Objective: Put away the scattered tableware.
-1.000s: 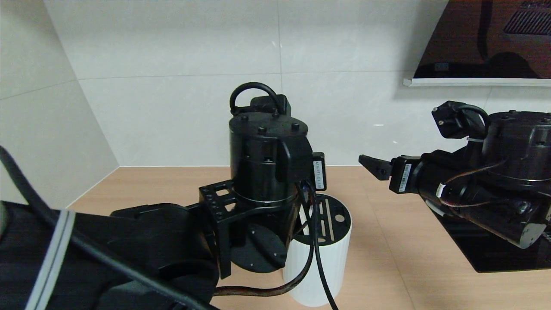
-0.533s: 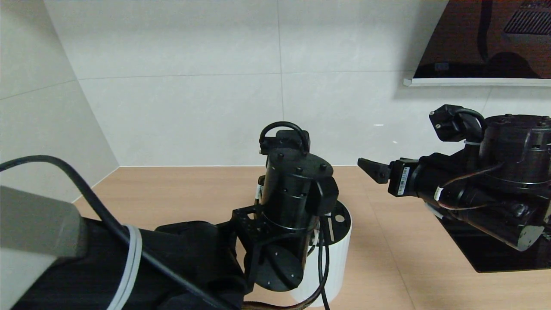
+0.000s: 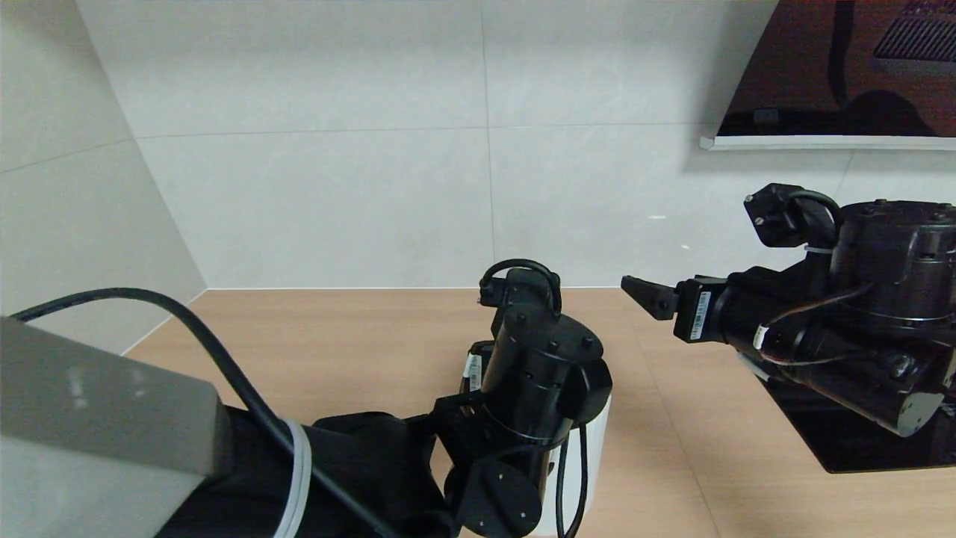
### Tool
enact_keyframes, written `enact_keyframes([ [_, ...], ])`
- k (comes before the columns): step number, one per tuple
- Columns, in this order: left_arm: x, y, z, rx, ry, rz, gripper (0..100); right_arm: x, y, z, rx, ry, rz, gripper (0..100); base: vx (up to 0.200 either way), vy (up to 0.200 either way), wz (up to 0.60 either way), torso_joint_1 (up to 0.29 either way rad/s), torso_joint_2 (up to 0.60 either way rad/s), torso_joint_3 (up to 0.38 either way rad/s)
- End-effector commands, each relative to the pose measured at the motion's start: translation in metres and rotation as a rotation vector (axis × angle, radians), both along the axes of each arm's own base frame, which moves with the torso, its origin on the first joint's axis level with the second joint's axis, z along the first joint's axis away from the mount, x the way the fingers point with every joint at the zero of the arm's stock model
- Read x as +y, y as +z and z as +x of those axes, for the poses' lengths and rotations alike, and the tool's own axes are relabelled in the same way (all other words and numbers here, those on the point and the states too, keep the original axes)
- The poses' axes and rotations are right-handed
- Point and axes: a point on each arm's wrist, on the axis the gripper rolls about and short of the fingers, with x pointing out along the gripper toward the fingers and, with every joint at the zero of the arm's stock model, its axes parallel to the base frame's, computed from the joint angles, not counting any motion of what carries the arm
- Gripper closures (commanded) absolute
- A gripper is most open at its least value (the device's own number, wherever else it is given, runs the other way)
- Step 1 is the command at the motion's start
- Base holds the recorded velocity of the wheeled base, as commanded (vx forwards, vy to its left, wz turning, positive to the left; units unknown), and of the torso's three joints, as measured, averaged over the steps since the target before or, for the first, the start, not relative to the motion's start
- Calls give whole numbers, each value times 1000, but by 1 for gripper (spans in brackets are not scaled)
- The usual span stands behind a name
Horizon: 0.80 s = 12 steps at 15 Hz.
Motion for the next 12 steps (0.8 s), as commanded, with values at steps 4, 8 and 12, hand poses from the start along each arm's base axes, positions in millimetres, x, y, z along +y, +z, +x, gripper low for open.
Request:
enact_keyframes([
  [4,-1,-11,1,23,1,35,100,1,-2,1,5,0,-5,0,0,0,0,0,0,0],
  [8,-1,-11,1,24,1,35,100,1,-2,1,6,0,-3,0,0,0,0,0,0,0],
  [12,-1,-11,1,24,3,35,100,1,-2,1,6,0,-3,0,0,0,0,0,0,0],
])
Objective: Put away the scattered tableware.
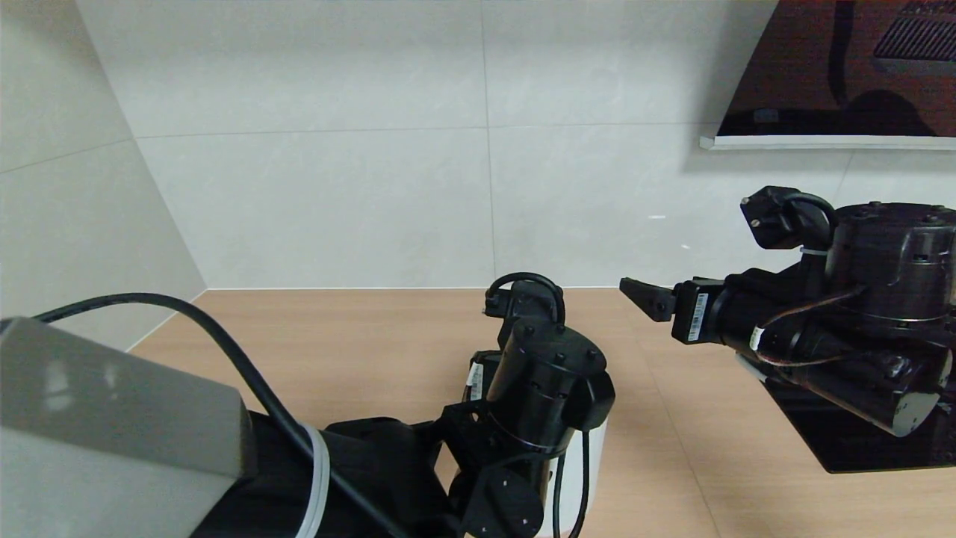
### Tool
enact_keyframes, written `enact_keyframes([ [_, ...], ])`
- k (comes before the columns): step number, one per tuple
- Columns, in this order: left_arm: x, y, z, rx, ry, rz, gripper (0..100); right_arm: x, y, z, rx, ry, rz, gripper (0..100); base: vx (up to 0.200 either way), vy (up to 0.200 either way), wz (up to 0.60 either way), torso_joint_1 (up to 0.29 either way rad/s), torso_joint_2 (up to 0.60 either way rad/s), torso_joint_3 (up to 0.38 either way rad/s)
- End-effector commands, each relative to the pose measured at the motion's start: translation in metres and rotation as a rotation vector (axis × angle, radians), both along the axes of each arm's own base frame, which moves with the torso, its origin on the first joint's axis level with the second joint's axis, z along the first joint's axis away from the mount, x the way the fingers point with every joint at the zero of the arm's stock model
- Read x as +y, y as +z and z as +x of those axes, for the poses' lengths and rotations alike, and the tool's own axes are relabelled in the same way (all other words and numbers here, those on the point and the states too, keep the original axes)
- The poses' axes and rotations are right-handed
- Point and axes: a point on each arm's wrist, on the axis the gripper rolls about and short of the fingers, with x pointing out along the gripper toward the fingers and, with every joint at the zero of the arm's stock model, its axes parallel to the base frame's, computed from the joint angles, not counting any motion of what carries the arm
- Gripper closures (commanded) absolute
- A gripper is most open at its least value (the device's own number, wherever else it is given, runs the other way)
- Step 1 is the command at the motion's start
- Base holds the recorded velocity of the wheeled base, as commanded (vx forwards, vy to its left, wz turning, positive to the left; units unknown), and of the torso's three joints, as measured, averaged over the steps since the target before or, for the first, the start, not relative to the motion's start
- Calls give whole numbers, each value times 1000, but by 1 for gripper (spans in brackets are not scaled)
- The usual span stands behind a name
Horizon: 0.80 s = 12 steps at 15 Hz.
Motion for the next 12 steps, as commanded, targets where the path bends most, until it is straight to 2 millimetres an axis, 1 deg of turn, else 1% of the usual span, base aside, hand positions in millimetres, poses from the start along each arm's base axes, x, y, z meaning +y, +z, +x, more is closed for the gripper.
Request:
enact_keyframes([
  [1,0,-1,1,1,2,1,100,0,0,0,1,0,0,0,0,0,0,0,0,0],
  [2,0,-1,1,1,2,1,100,0,-1,0,2,0,-1,0,0,0,0,0,0,0],
  [3,0,-1,1,0,2,-1,0,0,-1,0,2,0,-1,0,0,0,0,0,0,0],
  [9,0,0,0,0,2,-1,0,0,-1,0,2,1,-2,0,0,0,0,0,0,0],
  [11,2,4,0,-5,3,-8,0,0,0,0,1,0,0,0,0,0,0,0,0,0],
  [12,6,11,-2,-15,6,-24,0,0,0,0,0,1,-1,0,0,0,0,0,0,0],
])
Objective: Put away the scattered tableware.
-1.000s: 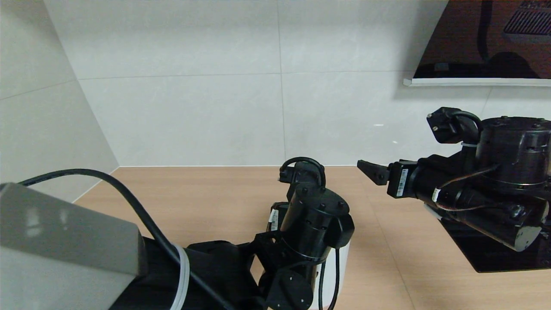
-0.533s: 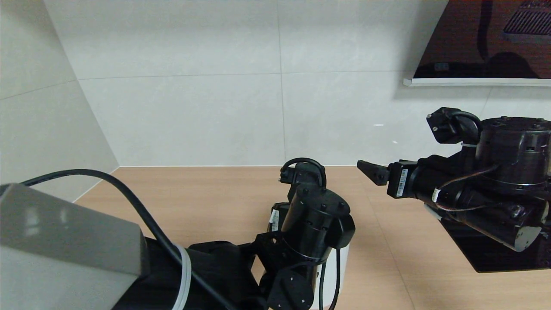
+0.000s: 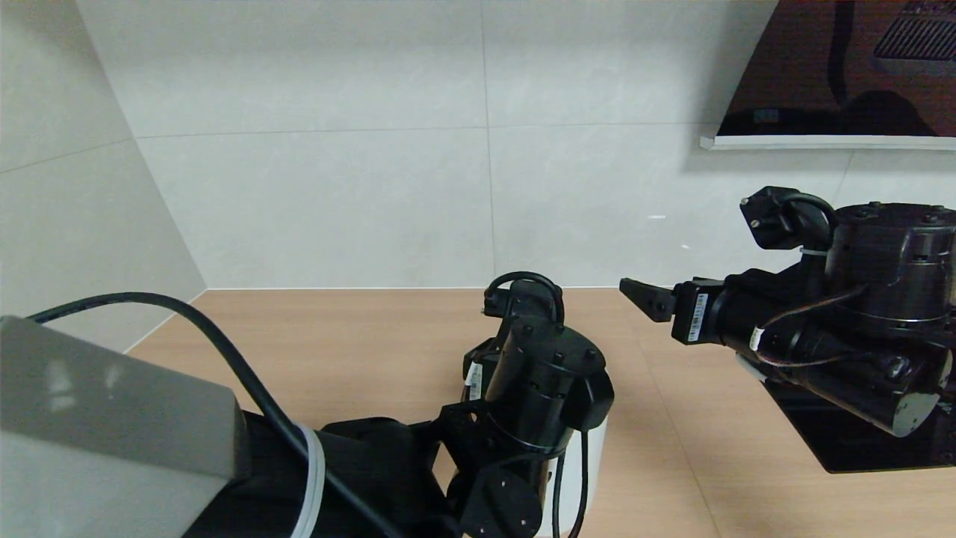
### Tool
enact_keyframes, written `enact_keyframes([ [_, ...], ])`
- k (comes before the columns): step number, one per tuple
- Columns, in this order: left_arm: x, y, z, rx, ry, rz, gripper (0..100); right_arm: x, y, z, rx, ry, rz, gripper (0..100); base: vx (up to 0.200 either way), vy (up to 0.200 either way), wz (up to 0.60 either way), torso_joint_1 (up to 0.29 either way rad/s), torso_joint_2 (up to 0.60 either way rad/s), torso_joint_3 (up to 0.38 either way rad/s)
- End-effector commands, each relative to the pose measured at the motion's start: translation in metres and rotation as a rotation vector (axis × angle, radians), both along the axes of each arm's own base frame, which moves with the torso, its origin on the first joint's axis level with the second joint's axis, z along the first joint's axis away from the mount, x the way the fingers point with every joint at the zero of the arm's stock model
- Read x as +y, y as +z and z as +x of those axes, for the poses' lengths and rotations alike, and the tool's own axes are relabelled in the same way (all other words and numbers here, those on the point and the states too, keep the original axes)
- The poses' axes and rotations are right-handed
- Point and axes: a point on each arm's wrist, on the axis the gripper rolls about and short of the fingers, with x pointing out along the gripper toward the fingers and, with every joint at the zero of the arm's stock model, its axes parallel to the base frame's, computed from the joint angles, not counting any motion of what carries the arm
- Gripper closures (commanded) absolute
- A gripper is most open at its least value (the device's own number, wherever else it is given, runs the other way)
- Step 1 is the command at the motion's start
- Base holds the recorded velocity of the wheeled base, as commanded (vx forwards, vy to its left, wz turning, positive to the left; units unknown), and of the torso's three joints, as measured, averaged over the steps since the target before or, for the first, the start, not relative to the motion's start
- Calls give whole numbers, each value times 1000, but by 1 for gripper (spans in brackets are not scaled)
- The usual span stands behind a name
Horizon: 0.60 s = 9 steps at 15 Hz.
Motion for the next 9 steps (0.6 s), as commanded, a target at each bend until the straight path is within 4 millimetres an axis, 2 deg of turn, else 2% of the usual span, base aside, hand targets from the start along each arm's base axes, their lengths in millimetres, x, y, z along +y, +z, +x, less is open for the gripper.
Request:
enact_keyframes([
  [1,12,24,-6,-33,0,-51,0,0,1,0,-3,-1,1,0,0,0,0,0,0,0],
  [2,16,30,-8,-38,-4,-64,0,-1,1,-1,-4,-1,2,0,0,0,0,0,0,0],
  [5,62,74,-33,-74,-91,-114,0,-5,5,-5,-17,-6,9,0,0,0,0,0,0,0],
  [7,98,97,-45,-93,-84,-138,0,-15,11,-12,-43,-18,-1,0,0,0,0,0,0,0],
  [9,140,114,-48,-108,-18,-141,0,-25,19,-24,-72,-18,-25,0,0,0,0,0,0,0],
])
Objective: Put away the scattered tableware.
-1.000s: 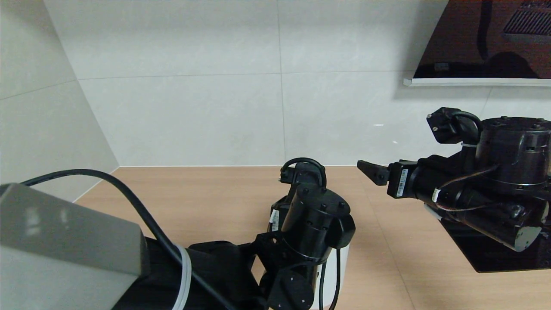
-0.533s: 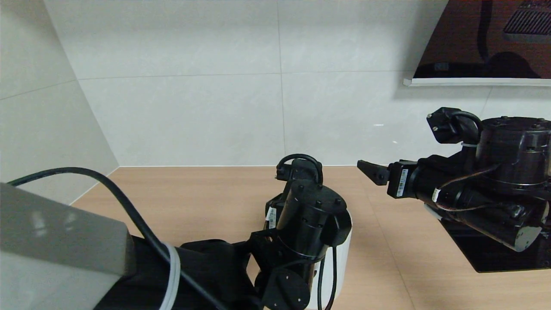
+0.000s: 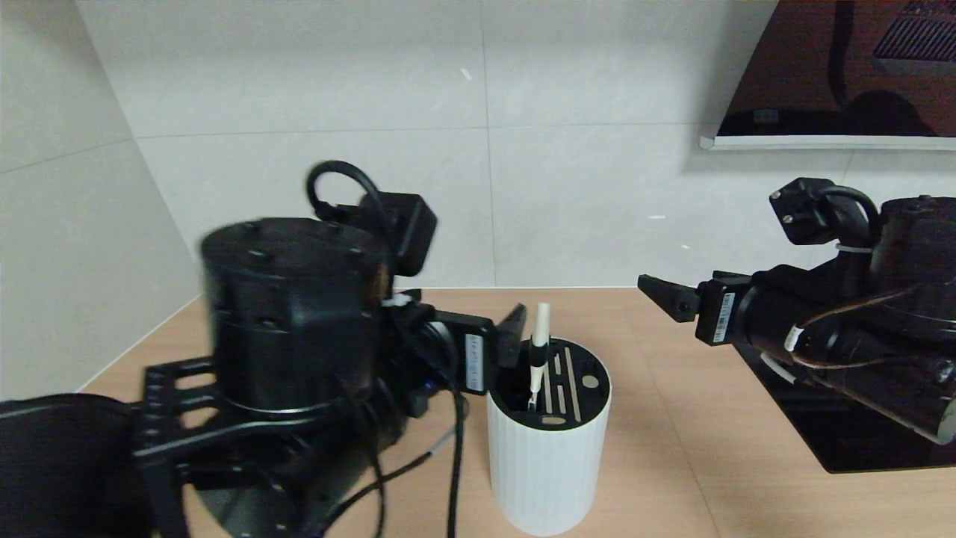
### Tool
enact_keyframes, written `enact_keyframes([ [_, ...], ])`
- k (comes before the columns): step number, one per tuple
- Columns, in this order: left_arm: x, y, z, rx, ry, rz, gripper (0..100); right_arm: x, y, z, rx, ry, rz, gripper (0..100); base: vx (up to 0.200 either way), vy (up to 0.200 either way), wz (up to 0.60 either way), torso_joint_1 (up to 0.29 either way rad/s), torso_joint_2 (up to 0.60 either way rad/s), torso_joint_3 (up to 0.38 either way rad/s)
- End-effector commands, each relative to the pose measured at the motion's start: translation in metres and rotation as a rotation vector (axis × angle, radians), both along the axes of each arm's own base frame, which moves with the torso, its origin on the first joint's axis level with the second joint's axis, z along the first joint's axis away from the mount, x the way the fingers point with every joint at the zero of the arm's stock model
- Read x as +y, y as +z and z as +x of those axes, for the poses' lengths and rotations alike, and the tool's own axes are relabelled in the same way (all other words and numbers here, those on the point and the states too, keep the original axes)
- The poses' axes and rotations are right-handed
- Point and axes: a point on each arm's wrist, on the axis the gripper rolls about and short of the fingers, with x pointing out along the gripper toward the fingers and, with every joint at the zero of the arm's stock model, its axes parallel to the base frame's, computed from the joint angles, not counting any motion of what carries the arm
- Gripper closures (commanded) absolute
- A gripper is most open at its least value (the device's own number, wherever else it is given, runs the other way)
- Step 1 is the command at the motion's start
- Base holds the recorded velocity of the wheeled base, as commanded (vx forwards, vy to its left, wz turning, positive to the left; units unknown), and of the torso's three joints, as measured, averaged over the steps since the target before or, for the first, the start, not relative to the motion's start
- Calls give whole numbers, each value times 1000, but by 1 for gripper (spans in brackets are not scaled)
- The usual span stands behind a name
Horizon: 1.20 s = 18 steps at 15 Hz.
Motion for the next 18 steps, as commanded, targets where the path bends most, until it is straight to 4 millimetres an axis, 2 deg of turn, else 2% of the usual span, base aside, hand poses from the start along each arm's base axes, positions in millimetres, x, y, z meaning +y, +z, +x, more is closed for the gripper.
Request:
enact_keyframes([
  [1,72,37,-16,-67,99,-64,0,-15,14,-19,-44,-7,12,0,0,0,0,0,0,0],
  [2,92,41,-22,-79,130,-73,0,-22,18,-28,-56,-8,19,0,0,0,0,0,0,0],
  [3,92,41,-22,-79,130,-73,0,-22,18,-28,-56,-8,19,0,0,0,0,0,0,0],
  [4,124,43,-36,-104,170,-100,0,-39,24,-52,-105,-8,20,0,0,0,0,0,0,0],
  [5,147,37,-50,-118,208,-109,0,-56,23,-78,-154,-6,-12,0,0,0,0,0,0,0],
  [9,195,16,-108,-242,356,-21,0,-116,23,-154,-223,-131,-4,0,0,0,0,0,0,0],
  [11,209,11,-138,-327,413,-19,0,-138,15,-185,-244,-248,-5,0,0,0,0,0,0,0],
  [13,218,2,-172,-373,476,-21,0,-149,2,-218,-291,-293,12,0,0,0,0,0,0,0],
  [16,223,-18,-215,-411,563,-3,0,-155,-12,-251,-349,-396,13,0,0,0,0,0,0,0],
  [17,222,-28,-235,-459,584,17,0,-156,-15,-263,-392,-433,25,0,0,0,0,0,0,0],
  [18,220,-33,-245,-489,577,28,0,-156,-18,-269,-419,-457,29,0,0,0,0,0,0,0],
])
